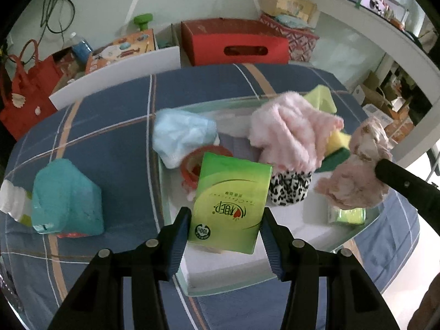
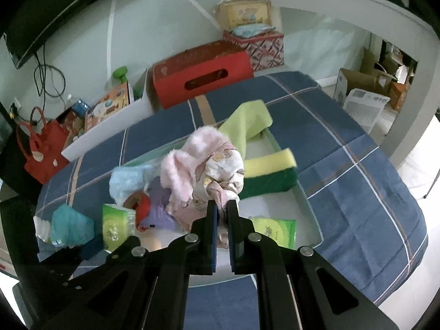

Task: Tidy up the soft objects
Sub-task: 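Carry the beige cloth and green tissue pack over the white tray, then open both tools to drop the tissue pack and cloth into the tray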

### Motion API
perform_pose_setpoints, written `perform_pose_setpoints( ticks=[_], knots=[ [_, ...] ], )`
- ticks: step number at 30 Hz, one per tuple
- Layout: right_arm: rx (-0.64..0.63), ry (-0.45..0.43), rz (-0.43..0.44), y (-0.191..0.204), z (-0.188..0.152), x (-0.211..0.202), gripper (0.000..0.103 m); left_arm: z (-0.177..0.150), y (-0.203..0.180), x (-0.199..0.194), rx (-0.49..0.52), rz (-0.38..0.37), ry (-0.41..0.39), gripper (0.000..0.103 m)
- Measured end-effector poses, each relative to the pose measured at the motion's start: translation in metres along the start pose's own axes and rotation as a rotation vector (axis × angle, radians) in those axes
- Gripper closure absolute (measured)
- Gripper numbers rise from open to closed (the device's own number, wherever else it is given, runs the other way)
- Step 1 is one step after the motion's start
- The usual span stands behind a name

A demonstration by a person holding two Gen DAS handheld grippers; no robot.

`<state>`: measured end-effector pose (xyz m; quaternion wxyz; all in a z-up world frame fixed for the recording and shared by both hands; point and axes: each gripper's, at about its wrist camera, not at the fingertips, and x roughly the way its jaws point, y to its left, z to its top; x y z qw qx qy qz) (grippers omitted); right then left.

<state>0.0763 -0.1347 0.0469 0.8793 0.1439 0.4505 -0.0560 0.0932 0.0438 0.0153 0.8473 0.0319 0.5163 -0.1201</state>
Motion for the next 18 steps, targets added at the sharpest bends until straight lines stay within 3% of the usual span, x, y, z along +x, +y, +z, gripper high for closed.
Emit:
perform_pose_setpoints(
  ticks=[18],
  knots=[
    [-0.066,0.154,-0.021,0.017,-0.015,0.049,0.095,-0.016,0.005,0.031,-0.024,0.013,0.096,0.049]
  ],
)
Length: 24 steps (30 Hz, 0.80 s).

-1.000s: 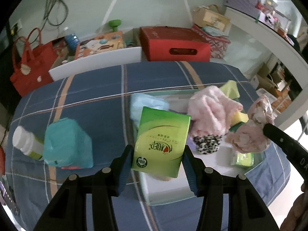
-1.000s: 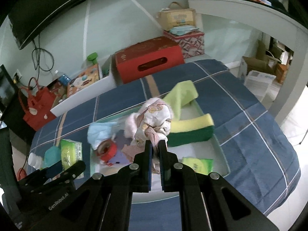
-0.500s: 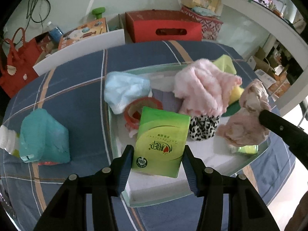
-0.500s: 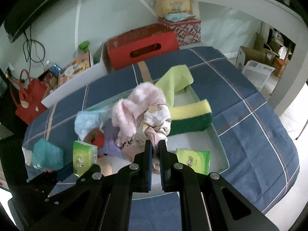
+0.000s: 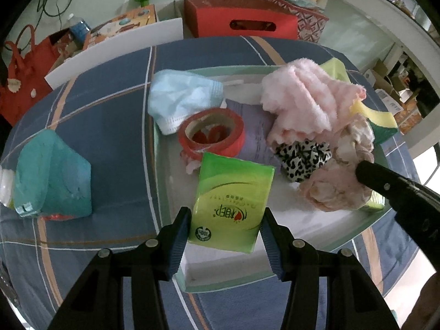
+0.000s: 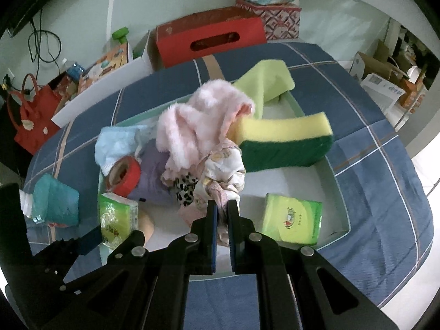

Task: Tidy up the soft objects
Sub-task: 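Open both tools to drop the tissue pack and cloth into the tray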

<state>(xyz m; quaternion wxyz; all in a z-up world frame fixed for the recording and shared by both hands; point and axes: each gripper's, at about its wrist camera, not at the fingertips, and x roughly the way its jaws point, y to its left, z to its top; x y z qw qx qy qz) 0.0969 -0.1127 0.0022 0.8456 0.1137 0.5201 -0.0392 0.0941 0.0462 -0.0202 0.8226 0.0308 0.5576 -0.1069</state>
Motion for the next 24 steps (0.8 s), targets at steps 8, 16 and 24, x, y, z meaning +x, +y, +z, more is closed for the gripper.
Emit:
perform_pose_setpoints(
  ticks=[8,16,24],
  knots=[
    [-0.004,0.042,-0.013,0.000,-0.002,0.014,0.095,-0.001,0.001,0.009,-0.020,-0.009,0.030,0.048],
    [-0.012,0.037,-0.024,0.001,0.000,0.012,0.095,-0.001,0.004,0.003,-0.036,-0.044,0.024,0.048],
    [-0.016,0.012,-0.028,0.004,0.000,0.001,0.091,-0.003,0.008,-0.017,-0.041,-0.078,-0.013,0.044]
  ],
)
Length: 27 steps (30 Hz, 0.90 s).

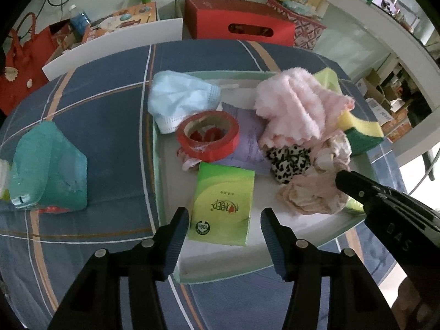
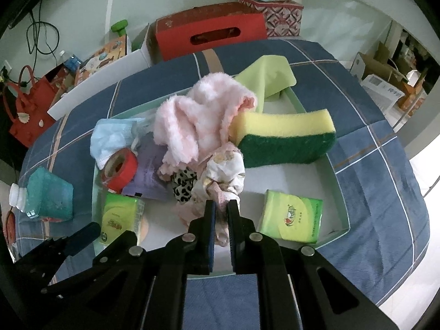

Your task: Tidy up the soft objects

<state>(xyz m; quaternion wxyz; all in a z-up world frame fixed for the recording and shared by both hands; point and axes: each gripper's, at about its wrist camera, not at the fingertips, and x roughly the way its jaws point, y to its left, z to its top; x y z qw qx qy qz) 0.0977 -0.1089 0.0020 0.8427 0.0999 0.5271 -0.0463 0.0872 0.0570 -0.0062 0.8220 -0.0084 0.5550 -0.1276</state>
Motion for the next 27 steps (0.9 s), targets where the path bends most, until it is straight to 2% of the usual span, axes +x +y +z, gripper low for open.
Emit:
perform_pose_setpoints(
  ticks=[1,3,8,13,16,19,21,24,25,27],
  knots=[
    [0.002,-0.003,0.000,-0.001,0.000,-0.002,0.088,0.002,0.001,-0.003,0.000,-0.005,-0.004,0.044],
    [0.010,-0.016,0.000,-0.002,0.000,-0.006,0.067,0.002,0.004,-0.012,-0.007,-0.014,-0.020,0.044],
    [0.015,-0.053,0.021,-0.003,0.001,-0.019,0.066,0.004,0.017,-0.032,-0.040,0.006,-0.077,0.043],
    [0.005,-0.054,0.015,0.002,0.002,-0.017,0.065,0.008,0.036,-0.035,-0.095,0.093,-0.108,0.039],
    [-0.002,-0.055,-0.001,0.004,0.001,-0.015,0.049,0.008,0.047,-0.031,-0.125,0.113,-0.095,0.037],
    [-0.005,-0.059,0.002,0.006,0.001,-0.015,0.041,0.008,0.053,-0.027,-0.138,0.140,-0.090,0.026],
    [-0.010,-0.060,0.001,0.008,0.001,-0.014,0.031,0.008,0.056,-0.027,-0.145,0.150,-0.094,0.020],
    [-0.025,-0.068,-0.004,0.012,0.000,-0.013,0.023,0.007,0.061,-0.028,-0.158,0.192,-0.111,0.000],
    [-0.026,-0.073,-0.001,0.013,0.000,-0.014,0.022,0.007,0.063,-0.029,-0.164,0.215,-0.126,0.000],
    [-0.031,-0.079,0.000,0.016,0.000,-0.014,0.009,0.007,0.066,-0.032,-0.172,0.228,-0.131,0.000]
  ],
)
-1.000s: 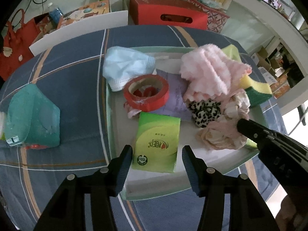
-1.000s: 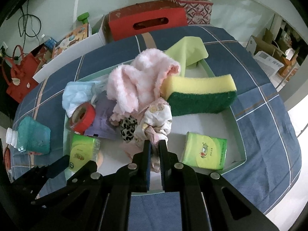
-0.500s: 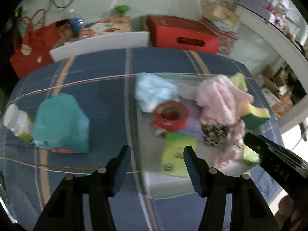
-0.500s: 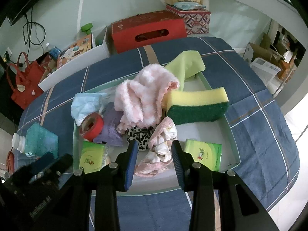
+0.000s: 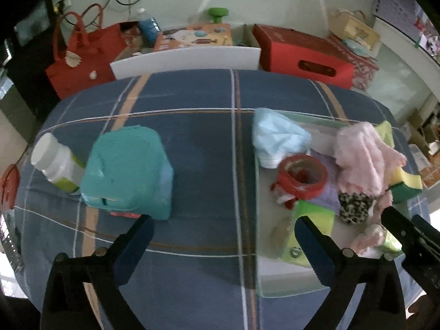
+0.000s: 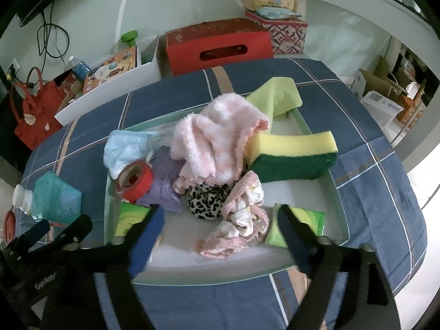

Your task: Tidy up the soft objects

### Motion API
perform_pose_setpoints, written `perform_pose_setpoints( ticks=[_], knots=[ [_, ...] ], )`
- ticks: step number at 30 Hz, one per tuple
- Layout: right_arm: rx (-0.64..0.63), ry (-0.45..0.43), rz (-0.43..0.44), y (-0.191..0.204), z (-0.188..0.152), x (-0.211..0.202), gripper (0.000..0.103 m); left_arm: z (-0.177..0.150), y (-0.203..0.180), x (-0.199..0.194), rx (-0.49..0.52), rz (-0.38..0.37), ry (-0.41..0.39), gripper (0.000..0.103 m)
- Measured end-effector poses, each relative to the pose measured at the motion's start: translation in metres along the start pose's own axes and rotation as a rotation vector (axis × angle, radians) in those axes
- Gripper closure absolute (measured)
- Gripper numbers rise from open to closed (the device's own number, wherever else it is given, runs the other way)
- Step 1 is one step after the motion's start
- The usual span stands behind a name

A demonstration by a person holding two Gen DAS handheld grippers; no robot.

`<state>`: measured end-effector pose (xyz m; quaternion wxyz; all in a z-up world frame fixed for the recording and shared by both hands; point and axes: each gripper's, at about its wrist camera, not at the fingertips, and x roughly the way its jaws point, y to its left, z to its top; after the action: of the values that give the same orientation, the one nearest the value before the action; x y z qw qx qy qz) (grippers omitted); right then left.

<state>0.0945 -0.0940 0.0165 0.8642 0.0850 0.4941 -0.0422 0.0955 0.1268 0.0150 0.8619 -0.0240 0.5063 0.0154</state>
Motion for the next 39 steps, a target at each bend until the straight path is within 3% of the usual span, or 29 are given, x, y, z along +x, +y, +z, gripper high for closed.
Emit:
perform_pose_setpoints(
  ticks=[16,28,39],
  knots=[
    [0.005,-0.009,0.008,0.006,0.000,0.002,0.004,0.000,0.011,-0.003,-0.023,0.018,0.001,0.000],
    [-0.076,-0.016,0.010,0.037,-0.010,-0.005,0.004,0.000,0.036,-0.013,-0.068,0.031,-0.009,0.000],
    [-0.075,0.009,0.014,0.047,-0.036,-0.011,0.003,-0.026,0.064,-0.014,-0.068,0.073,0.028,0.000]
  ],
)
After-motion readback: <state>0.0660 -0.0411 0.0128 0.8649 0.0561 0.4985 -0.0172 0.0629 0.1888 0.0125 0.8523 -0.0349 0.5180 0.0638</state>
